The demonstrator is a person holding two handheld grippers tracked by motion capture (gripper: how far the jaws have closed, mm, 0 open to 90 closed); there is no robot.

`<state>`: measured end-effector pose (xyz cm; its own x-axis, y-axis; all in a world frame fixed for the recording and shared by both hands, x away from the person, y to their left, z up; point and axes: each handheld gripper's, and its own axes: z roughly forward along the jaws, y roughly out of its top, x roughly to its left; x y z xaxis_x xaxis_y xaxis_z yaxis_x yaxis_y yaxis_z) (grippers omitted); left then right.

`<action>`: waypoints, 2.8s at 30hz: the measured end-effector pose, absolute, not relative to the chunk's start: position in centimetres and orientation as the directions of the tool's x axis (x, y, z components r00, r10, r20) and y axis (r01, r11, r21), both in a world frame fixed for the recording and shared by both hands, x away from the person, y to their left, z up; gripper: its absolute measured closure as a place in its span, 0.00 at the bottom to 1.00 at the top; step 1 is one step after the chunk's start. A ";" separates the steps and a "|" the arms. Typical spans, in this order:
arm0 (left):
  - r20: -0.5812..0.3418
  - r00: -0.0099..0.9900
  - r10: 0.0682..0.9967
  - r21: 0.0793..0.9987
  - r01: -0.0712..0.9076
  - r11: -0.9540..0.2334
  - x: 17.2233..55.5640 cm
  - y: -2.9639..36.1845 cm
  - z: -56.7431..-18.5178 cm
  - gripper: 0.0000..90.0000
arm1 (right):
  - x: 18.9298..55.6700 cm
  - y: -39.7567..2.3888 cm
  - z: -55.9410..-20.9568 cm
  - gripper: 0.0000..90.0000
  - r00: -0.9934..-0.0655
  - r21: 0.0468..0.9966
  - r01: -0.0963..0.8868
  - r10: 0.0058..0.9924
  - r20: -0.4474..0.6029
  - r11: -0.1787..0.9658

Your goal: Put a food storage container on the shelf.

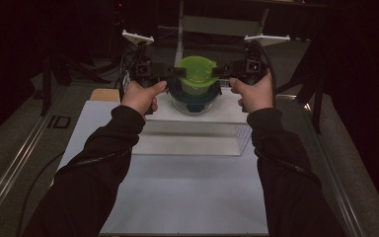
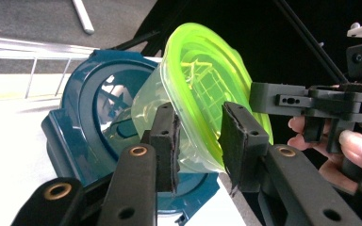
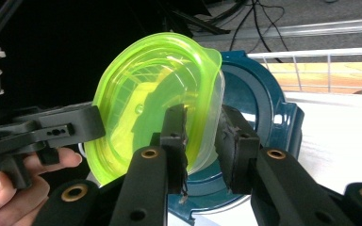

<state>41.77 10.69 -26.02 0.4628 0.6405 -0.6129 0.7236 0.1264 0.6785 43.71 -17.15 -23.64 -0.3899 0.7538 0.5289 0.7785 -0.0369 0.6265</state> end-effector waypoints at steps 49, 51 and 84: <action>-0.425 0.725 0.542 0.888 0.449 0.096 35.5 13.4 -26.5 0.00 | 40.1 -18.0 -23.8 0.21 -0.562 0.764 0.644 0.701 0.438 0.038; -0.391 0.735 0.555 0.902 0.425 0.073 34.8 13.2 -26.7 0.00 | 39.9 -18.1 -24.0 0.21 -0.568 0.768 0.639 0.697 0.439 0.037; -0.233 0.832 0.504 0.933 0.338 -0.127 25.7 12.0 -35.2 0.00 | 30.9 -19.6 -33.7 0.20 -0.688 0.826 0.550 0.628 0.363 0.125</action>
